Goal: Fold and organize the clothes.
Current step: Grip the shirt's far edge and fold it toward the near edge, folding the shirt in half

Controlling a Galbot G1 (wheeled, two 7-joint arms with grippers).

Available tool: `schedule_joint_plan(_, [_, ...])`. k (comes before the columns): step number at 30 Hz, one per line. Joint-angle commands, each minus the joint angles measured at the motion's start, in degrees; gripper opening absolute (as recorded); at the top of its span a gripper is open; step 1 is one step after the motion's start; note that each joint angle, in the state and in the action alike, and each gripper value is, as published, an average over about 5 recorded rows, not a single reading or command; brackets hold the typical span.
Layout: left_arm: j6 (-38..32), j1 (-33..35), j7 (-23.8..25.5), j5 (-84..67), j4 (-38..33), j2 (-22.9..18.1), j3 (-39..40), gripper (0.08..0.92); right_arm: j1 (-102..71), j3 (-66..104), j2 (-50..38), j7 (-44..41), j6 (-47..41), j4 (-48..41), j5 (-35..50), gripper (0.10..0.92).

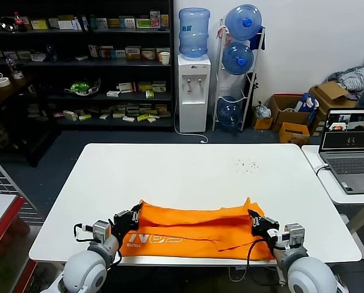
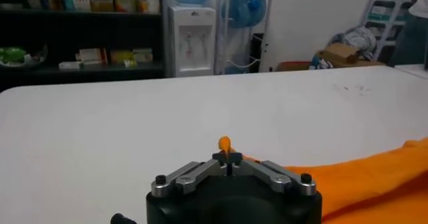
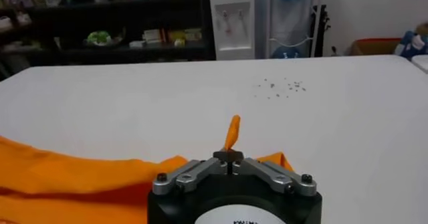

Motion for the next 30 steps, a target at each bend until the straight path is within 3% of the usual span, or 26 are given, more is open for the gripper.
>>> schedule_joint_plan(1, [0.1, 1.7, -0.7, 0.2, -1.5, 0.2, -0.3, 0.095, -3.7, 1.6, -0.9, 1.0, -0.2, 3.0, 0.3, 0.124])
schedule_joint_plan(16, [0.5, 3.3, -1.9, 2.1, -0.6, -0.4, -0.9, 0.107, -4.2, 1.1, -0.7, 0.2, -1.3, 2.1, -1.5, 0.14])
schedule_joint_plan(30, [1.0, 7.1, -1.3, 3.7, -1.3, -2.2, -4.2, 0.489, -8.9, 5.2, 0.5, -1.7, 0.4, 3.4, -5.0, 0.51])
